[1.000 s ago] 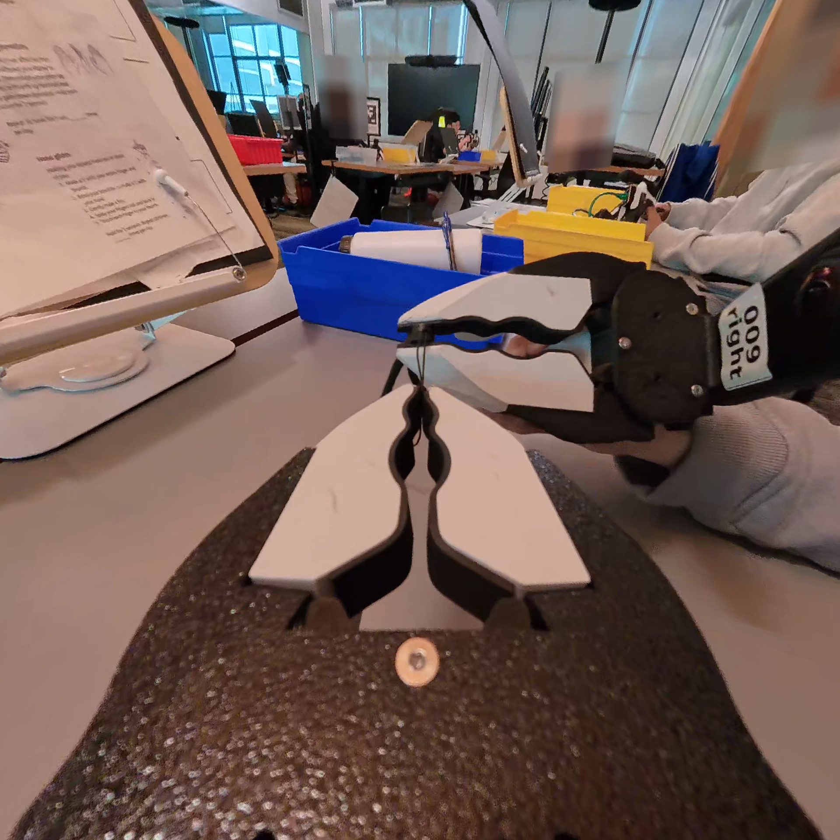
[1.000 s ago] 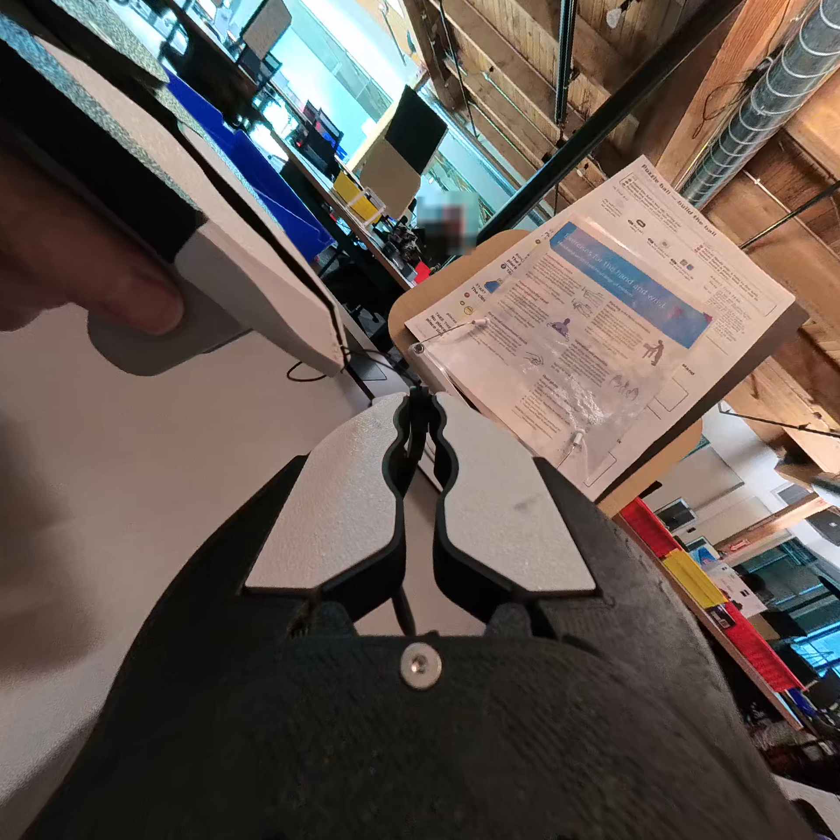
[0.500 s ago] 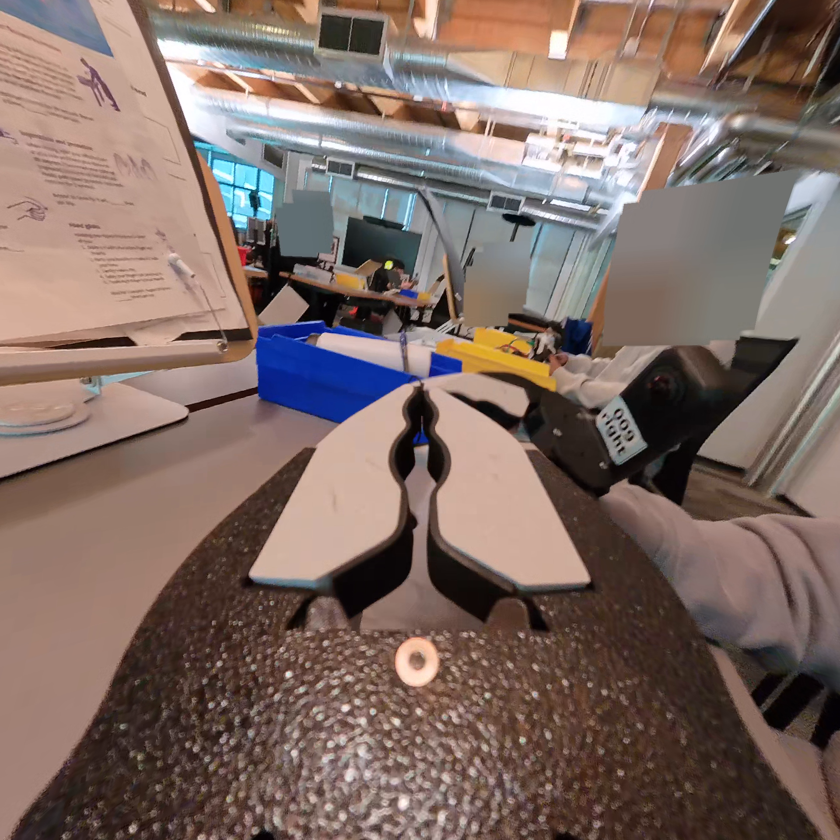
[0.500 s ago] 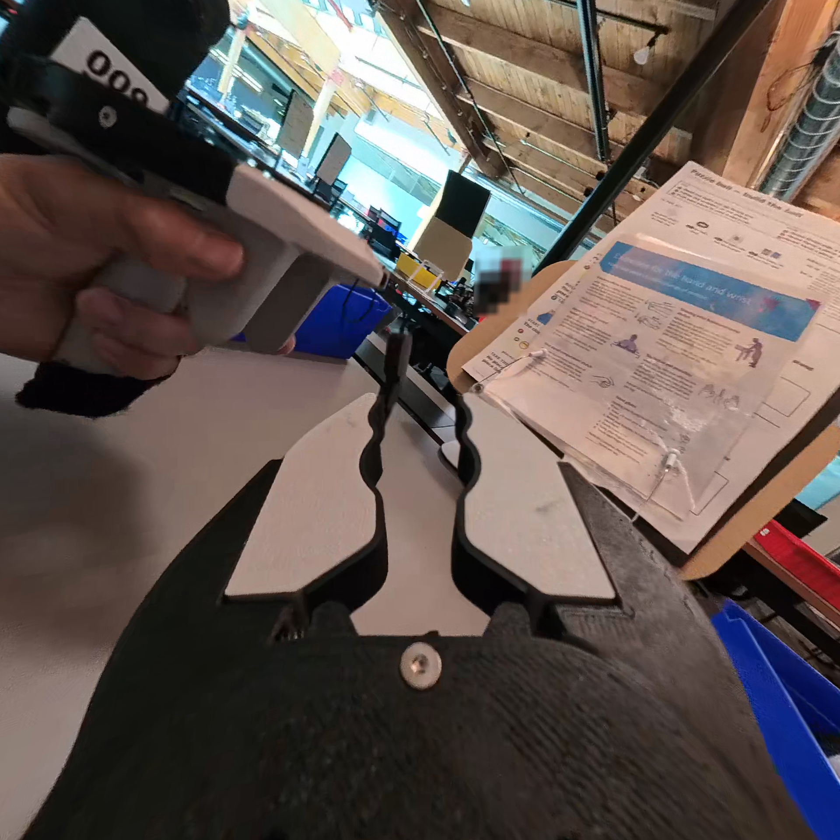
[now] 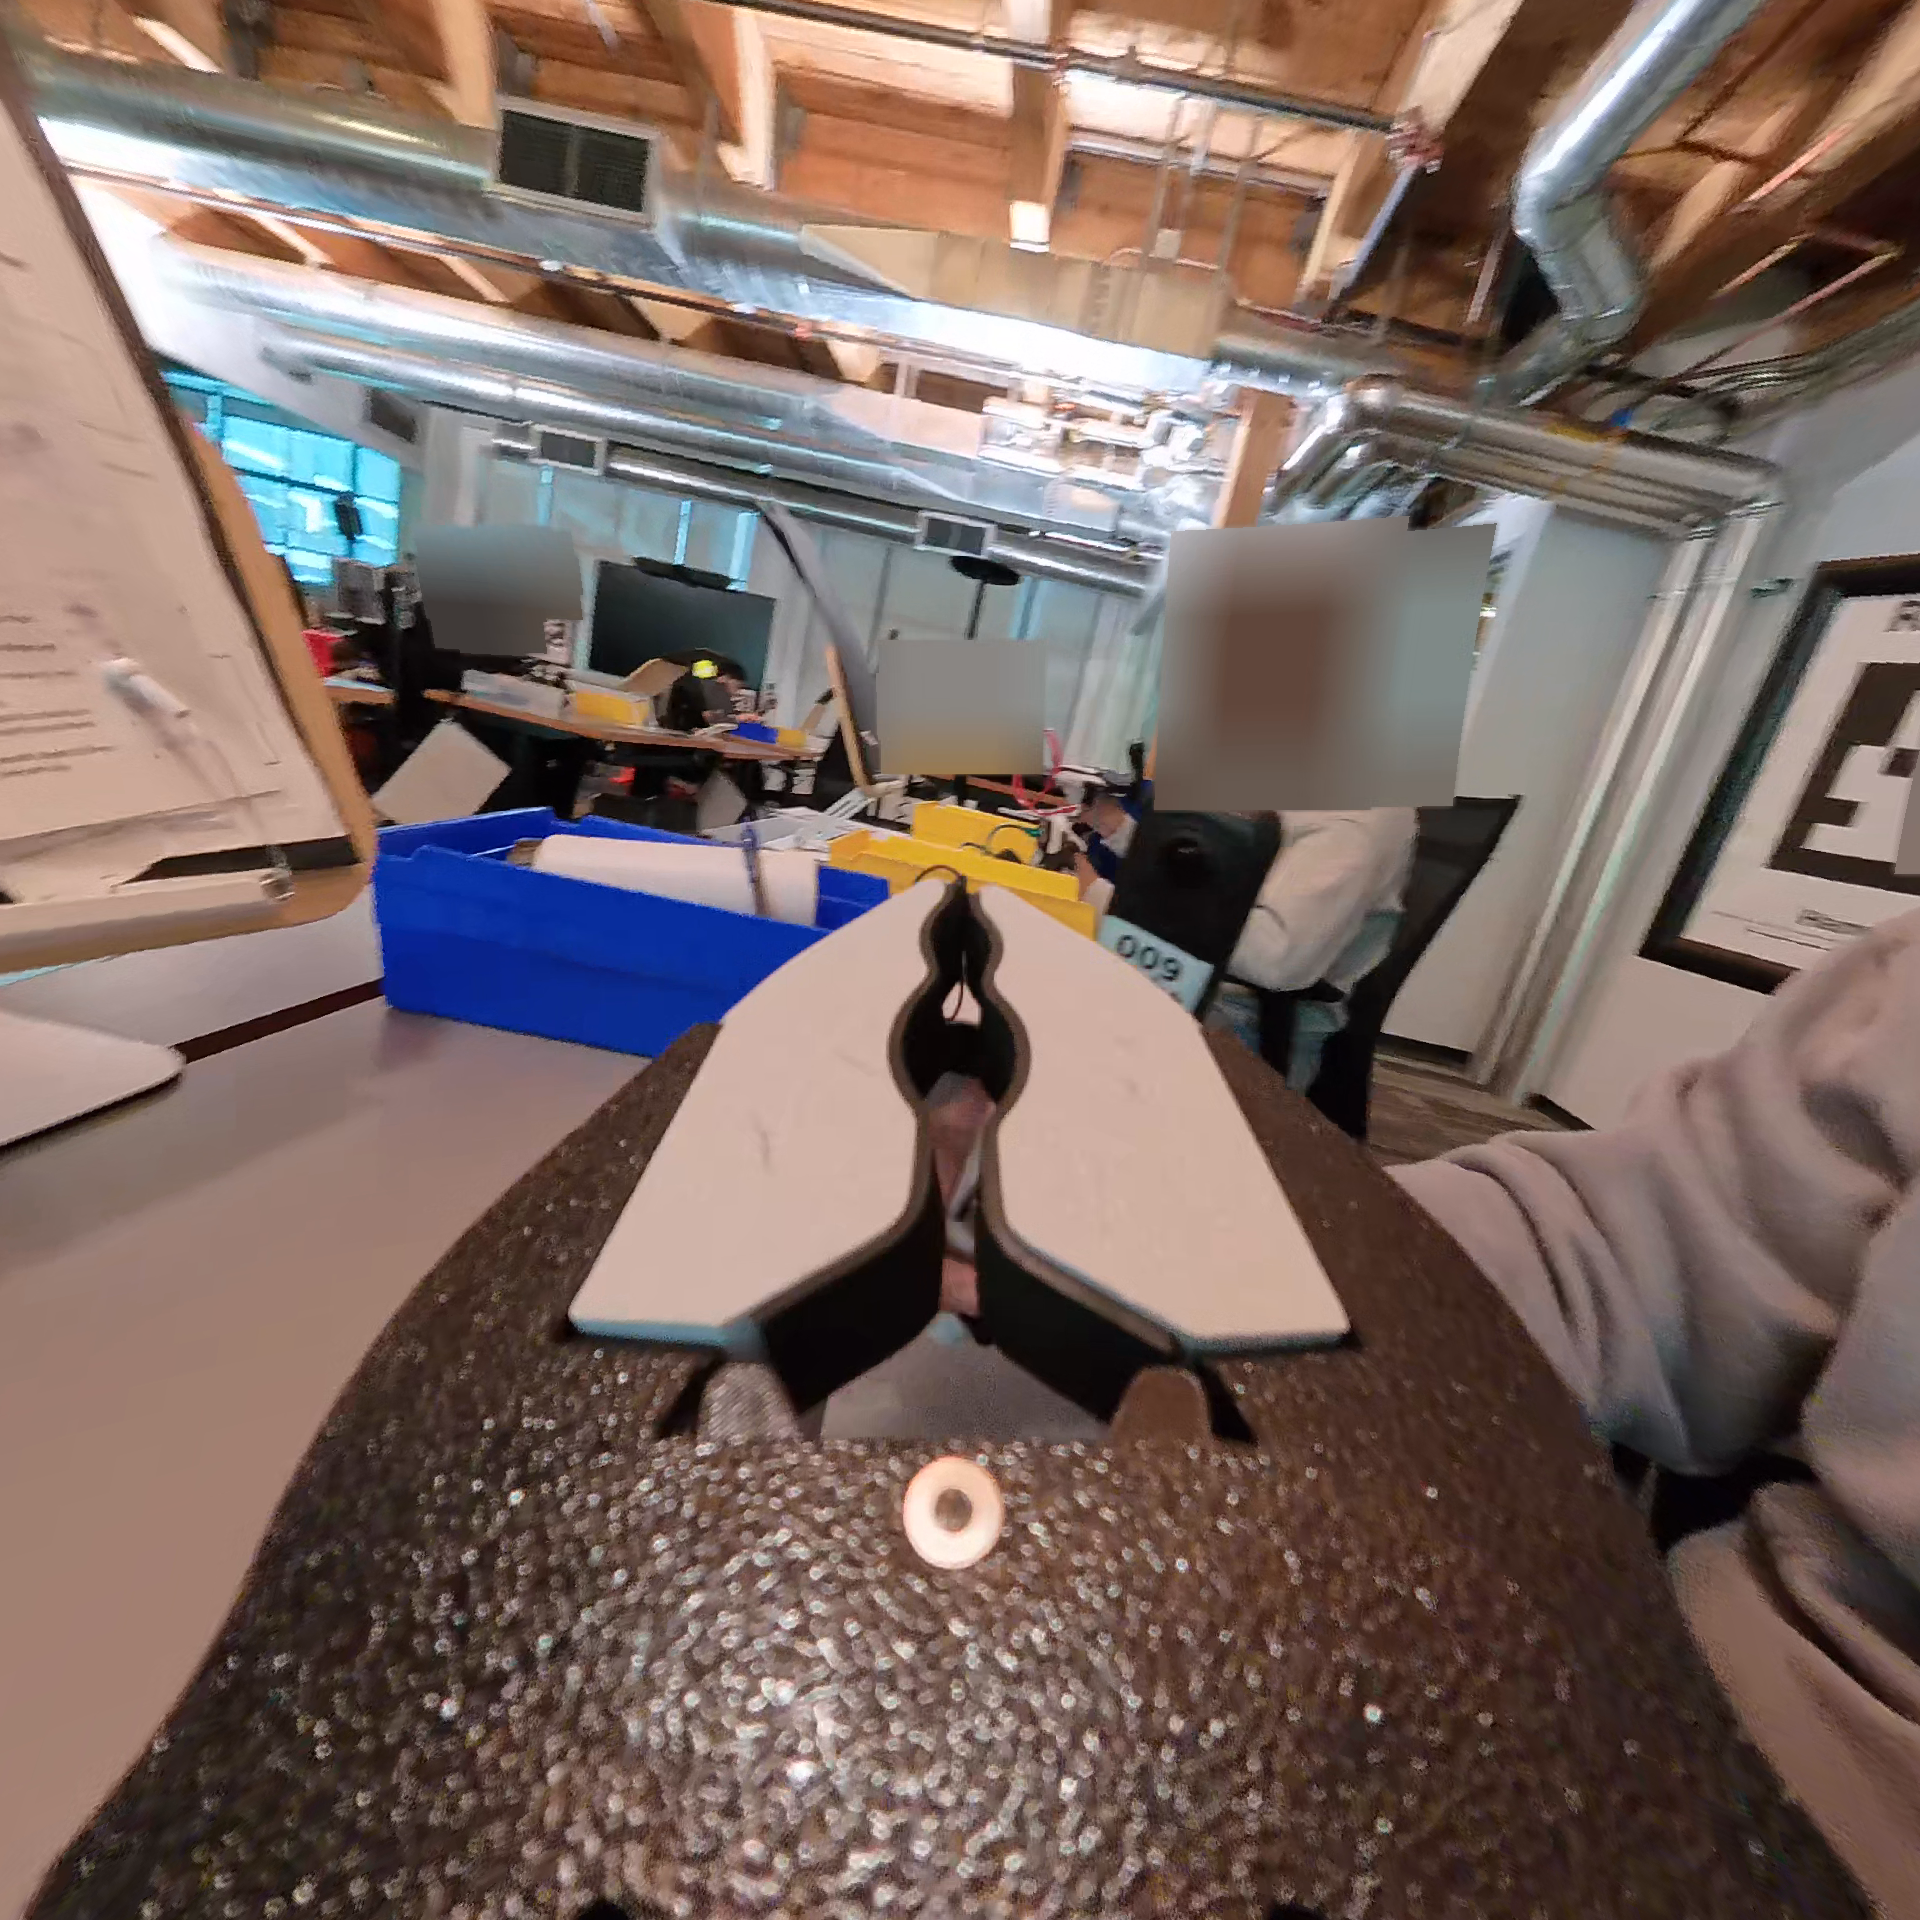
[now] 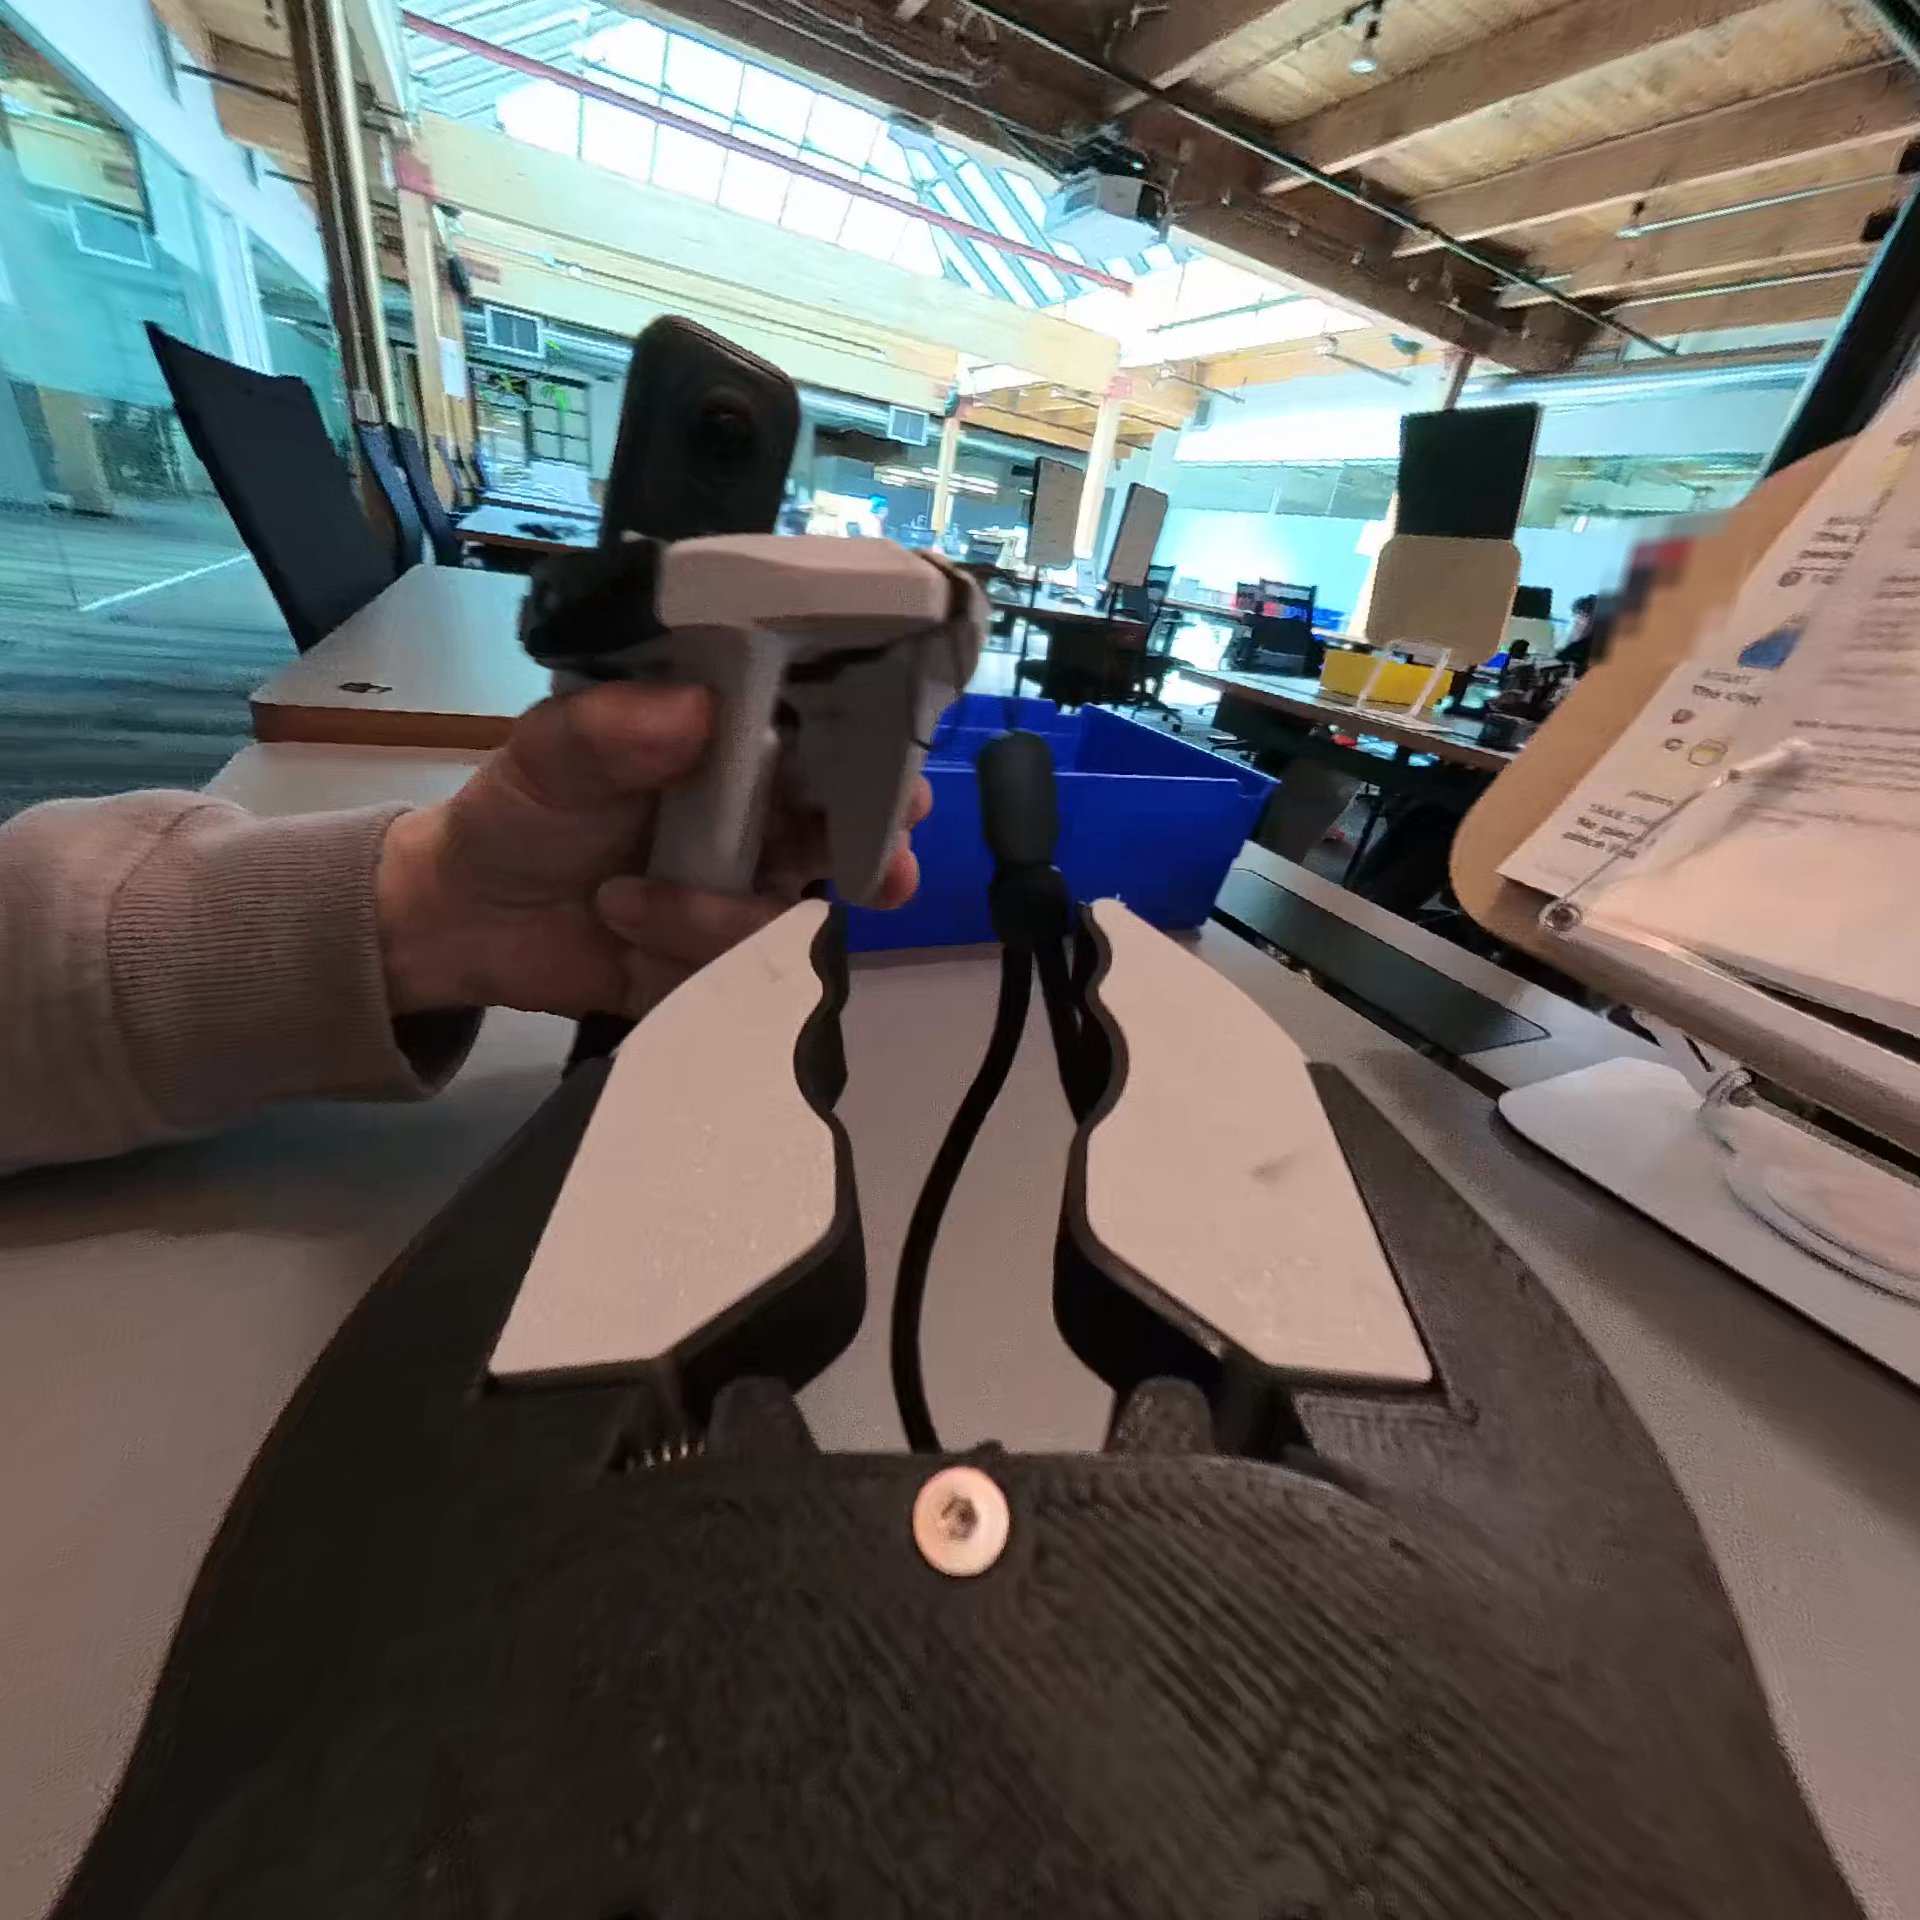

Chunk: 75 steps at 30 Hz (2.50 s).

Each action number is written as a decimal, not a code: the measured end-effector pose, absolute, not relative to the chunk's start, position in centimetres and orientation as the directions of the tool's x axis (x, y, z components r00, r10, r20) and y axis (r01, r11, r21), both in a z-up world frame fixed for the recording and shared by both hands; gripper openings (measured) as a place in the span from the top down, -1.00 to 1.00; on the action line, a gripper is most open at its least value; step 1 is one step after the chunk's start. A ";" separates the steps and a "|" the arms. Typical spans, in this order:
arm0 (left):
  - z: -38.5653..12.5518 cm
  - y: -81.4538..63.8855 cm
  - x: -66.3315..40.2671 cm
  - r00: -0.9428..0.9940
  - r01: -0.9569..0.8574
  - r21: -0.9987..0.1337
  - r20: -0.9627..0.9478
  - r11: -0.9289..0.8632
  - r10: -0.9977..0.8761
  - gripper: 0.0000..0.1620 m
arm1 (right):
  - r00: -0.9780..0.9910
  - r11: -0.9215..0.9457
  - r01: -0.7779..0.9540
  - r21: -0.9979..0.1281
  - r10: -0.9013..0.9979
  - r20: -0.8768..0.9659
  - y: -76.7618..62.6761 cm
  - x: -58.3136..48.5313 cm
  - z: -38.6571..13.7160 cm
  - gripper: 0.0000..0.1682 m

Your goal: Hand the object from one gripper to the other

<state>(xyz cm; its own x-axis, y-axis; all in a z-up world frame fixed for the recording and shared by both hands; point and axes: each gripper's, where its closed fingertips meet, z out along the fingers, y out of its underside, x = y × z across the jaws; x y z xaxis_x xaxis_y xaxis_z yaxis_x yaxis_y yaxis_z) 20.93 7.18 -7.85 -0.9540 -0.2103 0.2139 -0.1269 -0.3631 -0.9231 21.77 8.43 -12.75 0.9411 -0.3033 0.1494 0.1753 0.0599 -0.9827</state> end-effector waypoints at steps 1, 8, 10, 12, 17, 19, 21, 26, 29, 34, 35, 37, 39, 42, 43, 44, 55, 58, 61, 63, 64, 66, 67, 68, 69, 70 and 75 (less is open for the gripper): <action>-7.8 7.0 20.6 -0.959 -0.123 -0.925 0.204 -0.359 -0.197 1.00 | 0.935 0.061 0.182 -0.982 -0.321 0.153 8.3 22.0 -12.8 0.58; -8.1 8.1 22.3 -0.921 -0.091 -0.929 0.215 -0.359 -0.324 1.00 | 0.825 -0.029 0.324 -0.946 -0.481 0.297 7.0 23.9 -12.5 0.86; -8.8 8.7 23.3 -0.891 -0.097 -0.937 0.233 -0.337 -0.389 1.00 | 0.758 -0.106 0.383 -0.918 -0.531 0.378 6.5 24.6 -12.5 0.87; -9.9 8.9 24.3 -0.854 -0.096 -0.957 0.220 -0.274 -0.471 1.00 | 0.674 -0.244 0.426 -0.871 -0.557 0.486 6.0 25.5 -13.0 0.87; -11.9 9.0 25.5 -0.738 0.084 -0.993 -0.116 0.080 -0.665 0.50 | 0.445 -0.587 0.499 -0.638 -0.458 0.770 5.1 27.2 -15.0 0.88; -12.4 9.1 25.6 -0.641 0.220 -0.930 -0.365 0.294 -0.675 0.40 | 0.429 -0.618 0.499 -0.607 -0.432 0.793 4.9 27.4 -15.3 0.88; -13.4 8.8 25.5 -0.533 0.332 -0.790 -0.607 0.514 -0.589 0.41 | 0.456 -0.613 0.484 -0.624 -0.433 0.778 4.8 27.4 -15.4 0.88; -15.2 7.3 25.6 -0.308 0.431 -0.458 -0.885 0.778 -0.350 0.53 | 0.563 -0.606 0.420 -0.676 -0.409 0.718 4.9 27.1 -16.5 0.87; -16.0 6.7 25.7 -0.253 0.441 -0.354 -0.931 0.825 -0.264 0.55 | 0.596 -0.589 0.420 -0.690 -0.395 0.699 5.3 26.7 -16.6 0.87; -15.9 6.8 26.2 -0.175 0.438 -0.300 -0.953 0.847 -0.247 0.88 | 0.600 -0.609 0.434 -0.664 -0.355 0.717 5.7 26.4 -17.2 0.87; -16.0 6.8 26.2 -0.184 0.434 -0.307 -0.950 0.847 -0.251 0.88 | 0.592 -0.601 0.443 -0.665 -0.362 0.721 5.7 26.3 -17.1 0.87; -15.8 7.2 26.6 -0.208 0.398 -0.368 -0.928 0.840 -0.308 0.91 | 0.562 -0.573 0.459 -0.679 -0.405 0.722 5.5 26.5 -16.2 0.82; -15.1 8.1 27.1 -0.237 0.347 -0.478 -0.877 0.807 -0.418 0.91 | 0.516 -0.556 0.471 -0.684 -0.455 0.725 4.8 26.8 -15.2 0.77; -14.6 8.9 27.2 -0.345 0.301 -0.670 -0.740 0.678 -0.577 0.91 | 0.485 -0.540 0.470 -0.698 -0.503 0.716 3.9 27.3 -14.4 0.66; -14.6 9.2 27.2 -0.379 0.284 -0.711 -0.699 0.643 -0.606 0.91 | 0.476 -0.541 0.475 -0.694 -0.505 0.720 3.8 27.4 -14.3 0.67; -14.6 9.4 27.3 -0.396 0.267 -0.733 -0.675 0.625 -0.622 0.91 | 0.460 -0.550 0.485 -0.680 -0.501 0.733 3.7 27.4 -14.2 0.70; -16.9 10.0 28.1 -0.399 0.216 -0.657 -0.734 0.722 -0.549 0.84 | 0.399 -0.703 0.429 -0.567 -0.416 0.817 2.6 28.6 -15.4 1.00; -16.7 9.3 27.9 -0.302 0.283 -0.534 -0.838 0.797 -0.455 0.58 | 0.380 -0.729 0.425 -0.537 -0.395 0.836 2.5 28.8 -15.6 1.00; -17.1 7.1 26.8 -0.320 0.363 -0.471 -0.873 0.804 -0.367 0.49 | 0.392 -0.704 0.447 -0.552 -0.400 0.828 3.2 28.2 -15.5 1.00; -17.3 6.0 26.2 -0.349 0.388 -0.478 -0.867 0.788 -0.355 0.57 | 0.393 -0.690 0.473 -0.548 -0.391 0.832 3.7 27.7 -15.3 1.00; -17.5 5.6 26.0 -0.371 0.396 -0.486 -0.861 0.779 -0.348 0.64 | 0.393 -0.682 0.488 -0.545 -0.385 0.835 4.0 27.4 -15.2 1.00; -17.6 5.2 25.7 -0.401 0.402 -0.511 -0.844 0.760 -0.356 0.73 | 0.384 -0.667 0.508 -0.545 -0.391 0.836 4.3 27.1 -14.8 1.00; -17.7 5.2 25.7 -0.412 0.398 -0.520 -0.837 0.756 -0.359 0.79 | 0.382 -0.653 0.522 -0.549 -0.397 0.835 4.5 26.8 -14.6 1.00; -17.8 5.2 25.7 -0.420 0.392 -0.526 -0.832 0.755 -0.362 0.83 | 0.386 -0.638 0.528 -0.561 -0.407 0.828 4.6 26.6 -14.3 1.00; -17.9 5.3 25.7 -0.424 0.389 -0.528 -0.830 0.755 -0.363 0.83 | 0.394 -0.622 0.532 -0.575 -0.418 0.818 4.6 26.5 -14.1 1.00; -17.9 5.3 25.7 -0.424 0.388 -0.530 -0.829 0.754 -0.365 0.85 | 0.399 -0.606 0.539 -0.585 -0.429 0.811 4.7 26.3 -13.9 1.00; -15.5 6.5 26.5 -0.410 0.305 -0.680 -0.725 0.666 -0.553 0.98 | 0.453 -0.487 0.564 -0.667 -0.493 0.743 4.6 25.7 -13.0 0.91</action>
<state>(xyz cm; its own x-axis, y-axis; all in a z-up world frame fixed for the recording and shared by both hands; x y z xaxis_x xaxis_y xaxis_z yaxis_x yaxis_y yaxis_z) 26.48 6.48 -15.48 -0.4097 -0.5532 -0.7253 0.3048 0.6664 -0.6804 25.74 4.63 -13.04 0.4532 -0.4928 0.7428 0.5642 -0.4866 -0.6670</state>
